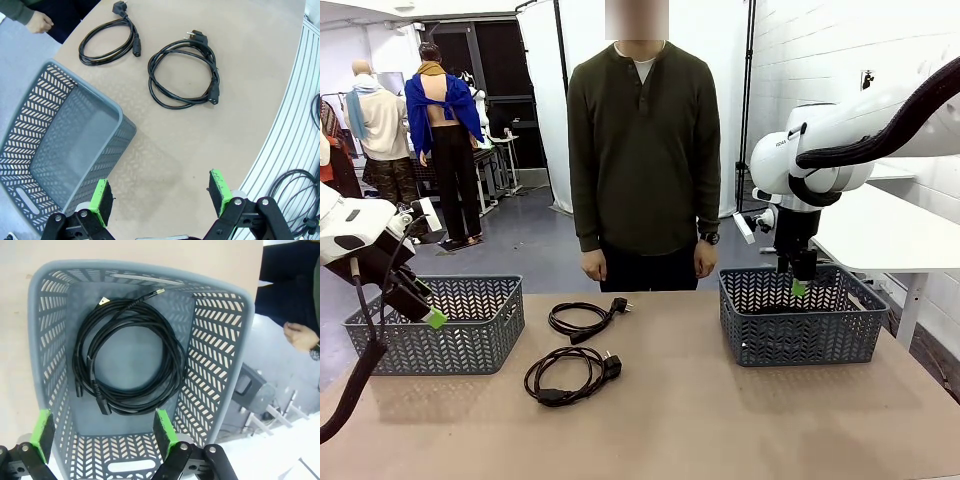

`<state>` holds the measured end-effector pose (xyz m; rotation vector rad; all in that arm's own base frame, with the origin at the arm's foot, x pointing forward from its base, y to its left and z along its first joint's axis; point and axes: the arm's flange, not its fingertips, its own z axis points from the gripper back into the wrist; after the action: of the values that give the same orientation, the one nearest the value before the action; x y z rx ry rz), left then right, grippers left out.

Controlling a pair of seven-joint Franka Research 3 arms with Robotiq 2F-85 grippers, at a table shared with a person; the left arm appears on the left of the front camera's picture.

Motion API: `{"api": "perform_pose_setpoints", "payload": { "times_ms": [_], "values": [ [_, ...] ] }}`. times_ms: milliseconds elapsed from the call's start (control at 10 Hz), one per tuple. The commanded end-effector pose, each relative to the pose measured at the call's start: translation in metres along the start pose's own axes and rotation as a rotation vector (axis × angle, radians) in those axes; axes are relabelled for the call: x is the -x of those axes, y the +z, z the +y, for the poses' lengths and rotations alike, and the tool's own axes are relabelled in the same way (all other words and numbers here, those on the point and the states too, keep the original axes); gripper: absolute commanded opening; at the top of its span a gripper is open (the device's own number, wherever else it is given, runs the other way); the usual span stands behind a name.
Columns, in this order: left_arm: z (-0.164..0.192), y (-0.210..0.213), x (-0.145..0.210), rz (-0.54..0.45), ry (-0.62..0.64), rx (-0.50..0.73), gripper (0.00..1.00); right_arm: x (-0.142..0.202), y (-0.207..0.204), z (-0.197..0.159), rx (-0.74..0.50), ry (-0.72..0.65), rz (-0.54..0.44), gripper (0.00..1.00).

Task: Organize the cables according to human instructions.
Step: Pick up a bundle of cables and place it in the basket indicated by the human.

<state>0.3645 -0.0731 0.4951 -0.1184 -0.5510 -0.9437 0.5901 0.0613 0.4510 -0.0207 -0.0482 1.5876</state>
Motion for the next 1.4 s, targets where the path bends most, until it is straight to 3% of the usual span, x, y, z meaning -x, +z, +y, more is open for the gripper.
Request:
{"api": "perform_pose_setpoints", "payload": {
  "times_ms": [0,500,700,1300],
  "values": [
    [-0.001,0.0,0.001,-0.007,0.014,0.009,1.0,-0.008,0.009,-0.001,-0.003,-0.063,-0.031,1.0],
    [-0.001,0.0,0.001,-0.007,0.014,0.009,1.0,-0.055,0.043,0.047,-0.036,-0.217,-0.136,1.0],
    [-0.001,0.0,0.001,-0.007,0.014,0.009,1.0,-0.07,0.052,0.076,0.021,-0.258,-0.205,1.0],
    [-0.001,0.0,0.001,-0.007,0.014,0.009,1.0,-0.102,0.02,0.145,0.061,-0.28,-0.345,1.0]
  ]
}}
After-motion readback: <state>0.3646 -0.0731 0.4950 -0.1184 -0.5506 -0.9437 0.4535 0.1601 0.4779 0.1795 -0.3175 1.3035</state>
